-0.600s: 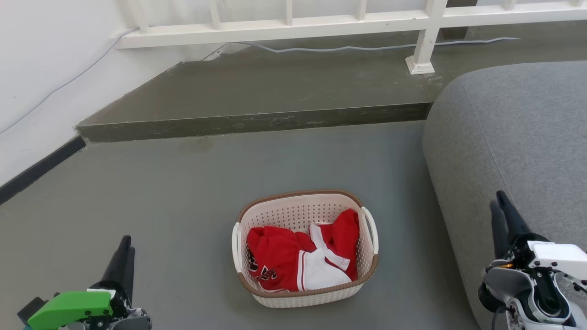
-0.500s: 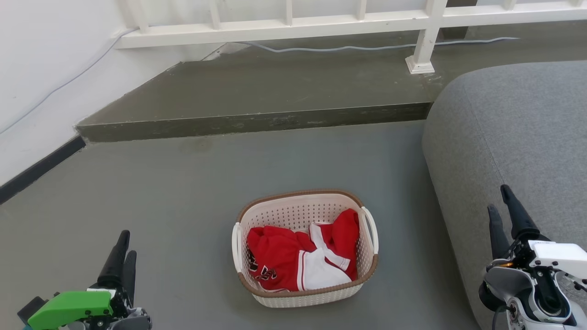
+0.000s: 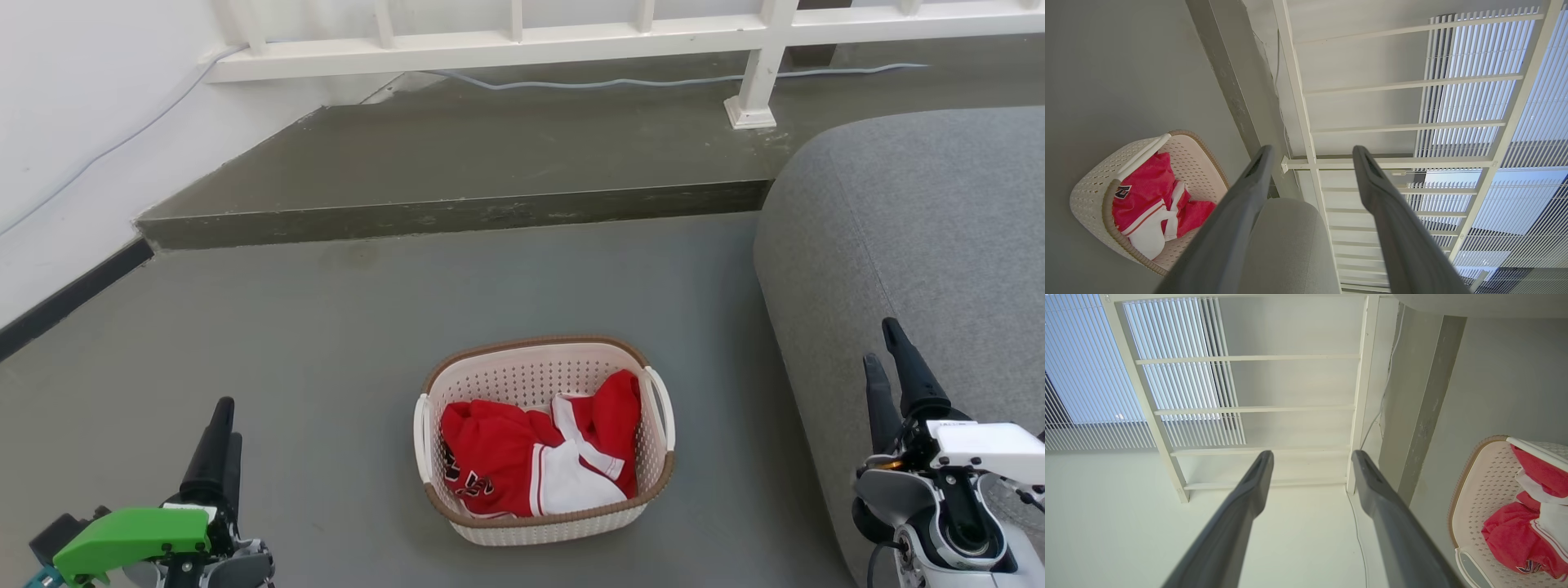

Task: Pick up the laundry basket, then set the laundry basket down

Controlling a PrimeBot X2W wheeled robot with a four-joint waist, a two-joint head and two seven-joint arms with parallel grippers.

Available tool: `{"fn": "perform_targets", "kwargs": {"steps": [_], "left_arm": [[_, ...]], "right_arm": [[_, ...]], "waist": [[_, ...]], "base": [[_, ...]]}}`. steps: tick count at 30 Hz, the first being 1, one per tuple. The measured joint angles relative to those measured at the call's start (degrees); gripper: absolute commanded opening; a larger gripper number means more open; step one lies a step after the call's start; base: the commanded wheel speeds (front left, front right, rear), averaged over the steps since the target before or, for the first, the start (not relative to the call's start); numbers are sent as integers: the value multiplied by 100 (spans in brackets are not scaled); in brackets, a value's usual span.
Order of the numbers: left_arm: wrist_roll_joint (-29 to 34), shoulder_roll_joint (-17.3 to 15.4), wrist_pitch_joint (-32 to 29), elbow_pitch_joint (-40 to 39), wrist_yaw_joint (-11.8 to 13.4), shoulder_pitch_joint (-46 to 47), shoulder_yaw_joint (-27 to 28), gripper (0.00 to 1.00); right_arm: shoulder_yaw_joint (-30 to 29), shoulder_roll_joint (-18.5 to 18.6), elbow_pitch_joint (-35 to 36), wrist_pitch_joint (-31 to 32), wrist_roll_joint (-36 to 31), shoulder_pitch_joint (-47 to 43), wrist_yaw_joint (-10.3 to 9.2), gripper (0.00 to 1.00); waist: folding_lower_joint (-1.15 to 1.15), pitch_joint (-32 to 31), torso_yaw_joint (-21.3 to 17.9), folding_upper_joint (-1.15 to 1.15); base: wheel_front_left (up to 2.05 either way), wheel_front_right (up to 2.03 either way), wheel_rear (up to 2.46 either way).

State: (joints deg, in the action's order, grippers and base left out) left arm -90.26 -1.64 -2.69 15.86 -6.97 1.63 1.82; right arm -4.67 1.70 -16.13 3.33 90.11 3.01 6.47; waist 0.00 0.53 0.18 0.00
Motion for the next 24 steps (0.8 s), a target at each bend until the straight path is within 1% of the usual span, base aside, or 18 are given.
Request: {"fn": "perform_targets", "kwargs": {"steps": [7, 13, 19, 24], "left_arm": [[441, -127, 132, -100, 0, 11, -134, 100], [770, -169, 235, -186, 0, 36, -260, 100], [1392, -301, 320, -259, 0, 96, -368, 100], [1923, -311, 425, -390, 0, 194, -355, 100]], "right_arm": [[225, 124, 125, -154, -401, 14, 1, 100], [376, 203, 185, -275, -708, 43, 1, 100], [522, 266, 226, -388, -1107, 84, 1, 100], [612, 379, 261, -470, -1579, 132, 2, 100]], "waist": [[0, 21, 0, 0], [0, 33, -5, 0], [0, 42, -12, 0], [0, 49, -15, 0]], "base": [[0, 0, 0], [0, 0, 0], [0, 0, 0], [0, 0, 0]]}}
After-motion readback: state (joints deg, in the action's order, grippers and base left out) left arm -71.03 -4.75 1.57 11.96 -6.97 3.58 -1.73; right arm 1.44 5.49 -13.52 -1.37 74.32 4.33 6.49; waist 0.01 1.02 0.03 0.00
